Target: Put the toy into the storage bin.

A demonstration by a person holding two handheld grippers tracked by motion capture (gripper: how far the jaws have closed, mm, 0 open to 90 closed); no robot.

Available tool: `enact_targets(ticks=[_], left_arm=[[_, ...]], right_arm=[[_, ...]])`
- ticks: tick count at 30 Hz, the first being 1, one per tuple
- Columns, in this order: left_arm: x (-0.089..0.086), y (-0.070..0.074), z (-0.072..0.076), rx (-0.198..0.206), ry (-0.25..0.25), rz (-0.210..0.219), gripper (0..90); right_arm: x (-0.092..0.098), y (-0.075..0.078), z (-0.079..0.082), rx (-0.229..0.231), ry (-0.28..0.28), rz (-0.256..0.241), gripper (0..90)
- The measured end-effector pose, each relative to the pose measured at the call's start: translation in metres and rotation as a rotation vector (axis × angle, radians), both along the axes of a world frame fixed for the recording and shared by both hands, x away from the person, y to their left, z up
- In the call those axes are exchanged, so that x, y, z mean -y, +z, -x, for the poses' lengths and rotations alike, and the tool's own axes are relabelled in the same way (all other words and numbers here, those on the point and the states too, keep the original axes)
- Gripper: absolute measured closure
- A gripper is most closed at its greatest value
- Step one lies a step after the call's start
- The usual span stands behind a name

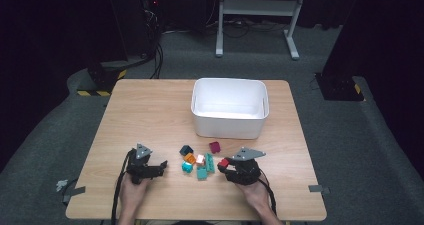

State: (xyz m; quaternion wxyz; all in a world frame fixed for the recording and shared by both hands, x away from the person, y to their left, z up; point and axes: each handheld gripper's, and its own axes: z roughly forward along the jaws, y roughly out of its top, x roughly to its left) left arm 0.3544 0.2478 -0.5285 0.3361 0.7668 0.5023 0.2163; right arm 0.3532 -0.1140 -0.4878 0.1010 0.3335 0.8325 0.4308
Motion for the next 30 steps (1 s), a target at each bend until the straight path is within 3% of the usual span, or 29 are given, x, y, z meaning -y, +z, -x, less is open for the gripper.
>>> enact_targets(ticks=[10, 18, 30], left_arm=[[0.0, 0.0, 0.0, 0.0, 0.0, 0.0, 13.0], [0.0, 0.0, 0.0, 0.0, 0.0, 0.0, 13.0], [0.0, 0.0, 0.0, 0.0, 0.0, 0.0, 13.0]], right_arm=[[0.011, 0.018, -0.01, 0.025, -0.02, -0.011, 58.7], [0.021, 0.04, -0.021, 0.072, -0.041, -0.041, 58.7], [0.033, 0.064, -0.036, 0.068, -0.052, -0.082, 58.7]])
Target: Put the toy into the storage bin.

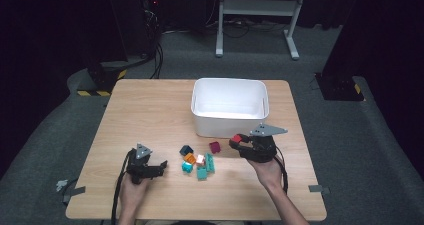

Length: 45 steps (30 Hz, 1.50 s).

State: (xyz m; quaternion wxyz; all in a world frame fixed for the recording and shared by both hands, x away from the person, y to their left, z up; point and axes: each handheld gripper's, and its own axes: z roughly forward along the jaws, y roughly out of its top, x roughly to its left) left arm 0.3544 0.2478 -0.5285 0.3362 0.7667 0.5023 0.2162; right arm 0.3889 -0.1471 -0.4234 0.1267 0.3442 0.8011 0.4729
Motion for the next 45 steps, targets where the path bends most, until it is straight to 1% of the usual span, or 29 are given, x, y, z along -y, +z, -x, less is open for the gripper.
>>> enact_targets(ticks=[3, 6, 7, 12, 15, 16, 17, 18, 20, 23, 24, 25, 28, 34, 40, 45], left_arm=[[0.0, 0.0, 0.0, 0.0, 0.0, 0.0, 13.0], [0.0, 0.0, 0.0, 0.0, 0.0, 0.0, 13.0], [0.0, 0.0, 0.0, 0.0, 0.0, 0.0, 13.0], [0.0, 0.0, 0.0, 0.0, 0.0, 0.0, 13.0], [0.0, 0.0, 0.0, 0.0, 0.0, 0.0, 13.0], [0.0, 0.0, 0.0, 0.0, 0.0, 0.0, 13.0], [0.0, 0.0, 0.0, 0.0, 0.0, 0.0, 13.0], [0.0, 0.0, 0.0, 0.0, 0.0, 0.0, 13.0], [0.0, 0.0, 0.0, 0.0, 0.0, 0.0, 13.0], [0.0, 0.0, 0.0, 0.0, 0.0, 0.0, 13.0], [0.0, 0.0, 0.0, 0.0, 0.0, 0.0, 13.0], [0.0, 0.0, 0.0, 0.0, 0.0, 0.0, 13.0], [0.0, 0.0, 0.0, 0.0, 0.0, 0.0, 13.0], [0.0, 0.0, 0.0, 0.0, 0.0, 0.0, 13.0], [0.0, 0.0, 0.0, 0.0, 0.0, 0.0, 13.0], [0.0, 0.0, 0.0, 0.0, 0.0, 0.0, 13.0]], right_arm=[[0.002, 0.006, -0.003, -0.002, 0.0, -0.006, 58.7], [0.004, 0.013, -0.007, 0.013, -0.005, -0.013, 58.7], [0.005, 0.016, -0.008, 0.01, -0.007, -0.016, 58.7], [0.008, 0.03, -0.018, 0.031, -0.017, -0.015, 58.7], [0.009, 0.038, -0.024, 0.033, -0.027, -0.022, 58.7], [0.009, 0.038, -0.024, 0.033, -0.027, -0.022, 58.7], [0.009, 0.041, -0.028, 0.039, -0.035, -0.021, 58.7], [0.009, 0.043, -0.03, 0.037, -0.037, -0.021, 58.7], [0.009, 0.044, -0.033, 0.039, -0.041, -0.02, 58.7], [0.009, 0.049, -0.042, 0.034, -0.059, -0.03, 58.6], [0.009, 0.049, -0.042, 0.034, -0.059, -0.03, 58.6], [0.009, 0.051, -0.047, 0.035, -0.066, -0.028, 58.6], [0.008, 0.053, -0.054, 0.033, -0.078, -0.029, 58.6], [0.006, 0.056, -0.066, 0.024, -0.098, -0.013, 58.7], [0.005, 0.057, -0.073, 0.022, -0.116, -0.017, 58.7], [0.003, 0.058, -0.084, 0.021, -0.14, -0.014, 58.6]])
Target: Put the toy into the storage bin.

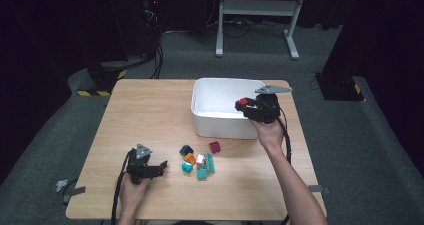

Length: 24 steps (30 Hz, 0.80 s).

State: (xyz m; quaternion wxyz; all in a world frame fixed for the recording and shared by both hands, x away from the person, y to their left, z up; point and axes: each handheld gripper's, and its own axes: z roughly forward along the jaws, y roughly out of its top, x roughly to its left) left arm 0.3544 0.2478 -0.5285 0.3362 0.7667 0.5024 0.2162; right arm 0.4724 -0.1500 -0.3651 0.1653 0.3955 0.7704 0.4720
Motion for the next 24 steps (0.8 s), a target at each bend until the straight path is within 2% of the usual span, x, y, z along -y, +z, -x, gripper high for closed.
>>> enact_targets(ticks=[7, 18, 24], left_arm=[[0.0, 0.0, 0.0, 0.0, 0.0, 0.0, 13.0], [0.0, 0.0, 0.0, 0.0, 0.0, 0.0, 13.0], [0.0, 0.0, 0.0, 0.0, 0.0, 0.0, 13.0]], right_arm=[[0.0, -0.006, -0.013, -0.027, -0.031, 0.019, 58.6], [-0.005, -0.015, -0.021, -0.048, -0.052, 0.063, 58.4], [-0.004, -0.018, -0.025, -0.06, -0.061, 0.064, 58.1]])
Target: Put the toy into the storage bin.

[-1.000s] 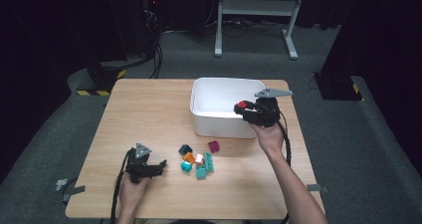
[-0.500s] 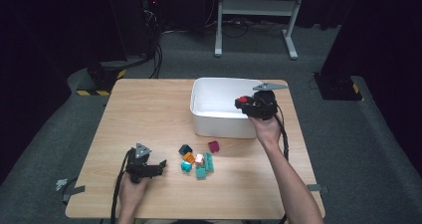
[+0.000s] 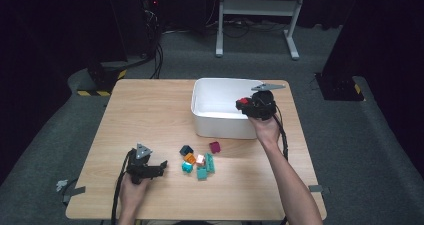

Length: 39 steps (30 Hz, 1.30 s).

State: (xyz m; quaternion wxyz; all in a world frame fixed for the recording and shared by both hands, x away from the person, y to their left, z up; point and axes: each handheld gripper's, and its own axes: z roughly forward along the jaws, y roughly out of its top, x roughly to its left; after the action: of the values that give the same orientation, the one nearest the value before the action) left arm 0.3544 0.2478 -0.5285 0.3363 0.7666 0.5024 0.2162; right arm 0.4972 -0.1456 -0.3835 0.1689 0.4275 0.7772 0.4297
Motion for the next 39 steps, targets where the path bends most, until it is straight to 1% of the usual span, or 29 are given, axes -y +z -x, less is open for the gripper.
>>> enact_targets(ticks=[3, 4, 5, 7, 10, 14, 15, 16, 17, 21, 25, 26, 27, 33, 34, 35, 39], left_arm=[[0.0, 0.0, 0.0, 0.0, 0.0, 0.0, 13.0], [0.0, 0.0, 0.0, 0.0, 0.0, 0.0, 13.0], [0.0, 0.0, 0.0, 0.0, 0.0, 0.0, 13.0], [0.0, 0.0, 0.0, 0.0, 0.001, 0.0, 13.0], [0.0, 0.0, 0.0, 0.0, 0.001, 0.0, 13.0], [0.0, 0.0, 0.0, 0.001, 0.0, -0.002, 13.0], [0.0, 0.0, 0.0, 0.001, 0.0, -0.002, 13.0], [0.0, 0.0, 0.0, 0.001, 0.0, -0.002, 13.0], [0.0, 0.0, 0.0, 0.0, 0.001, -0.001, 13.1], [0.0, 0.0, 0.0, 0.001, 0.001, -0.001, 13.0], [0.0, 0.0, 0.0, 0.001, 0.001, -0.002, 13.0], [0.0, 0.0, 0.0, 0.001, 0.001, -0.002, 13.0], [0.0, 0.0, 0.0, 0.001, 0.001, -0.002, 13.0], [0.0, 0.0, 0.0, 0.001, 0.001, -0.002, 13.0], [0.0, 0.0, 0.0, 0.001, 0.001, -0.002, 13.0], [0.0, 0.0, 0.0, 0.001, 0.001, -0.002, 13.0], [0.0, 0.0, 0.0, 0.001, 0.001, -0.002, 13.0]], right_arm=[[0.0, -0.001, 0.0, -0.004, -0.001, 0.004, 56.8], [0.0, -0.001, -0.001, -0.009, -0.002, 0.005, 53.9], [0.0, -0.002, -0.001, -0.012, 0.004, 0.001, 48.5], [0.002, -0.002, 0.001, 0.003, 0.013, -0.01, 45.5], [0.005, 0.0, 0.005, 0.019, 0.012, -0.034, 43.0], [0.007, 0.003, 0.01, 0.032, 0.02, -0.041, 42.6], [0.008, 0.006, 0.015, 0.042, 0.028, -0.046, 42.8], [0.008, 0.006, 0.015, 0.042, 0.028, -0.046, 42.8], [0.008, 0.007, 0.02, 0.057, 0.041, -0.051, 43.3], [0.01, 0.007, 0.03, 0.075, 0.066, -0.065, 43.9], [0.013, 0.006, 0.041, 0.092, 0.076, -0.083, 45.1], [0.013, 0.006, 0.041, 0.092, 0.076, -0.083, 45.1], [0.014, 0.005, 0.047, 0.099, 0.084, -0.089, 45.6], [0.012, 0.002, 0.064, 0.105, 0.119, -0.092, 46.2], [0.012, 0.002, 0.064, 0.105, 0.119, -0.092, 46.2], [0.011, 0.0, 0.07, 0.107, 0.13, -0.096, 46.3], [0.006, -0.006, 0.08, 0.103, 0.155, -0.093, 46.4]])
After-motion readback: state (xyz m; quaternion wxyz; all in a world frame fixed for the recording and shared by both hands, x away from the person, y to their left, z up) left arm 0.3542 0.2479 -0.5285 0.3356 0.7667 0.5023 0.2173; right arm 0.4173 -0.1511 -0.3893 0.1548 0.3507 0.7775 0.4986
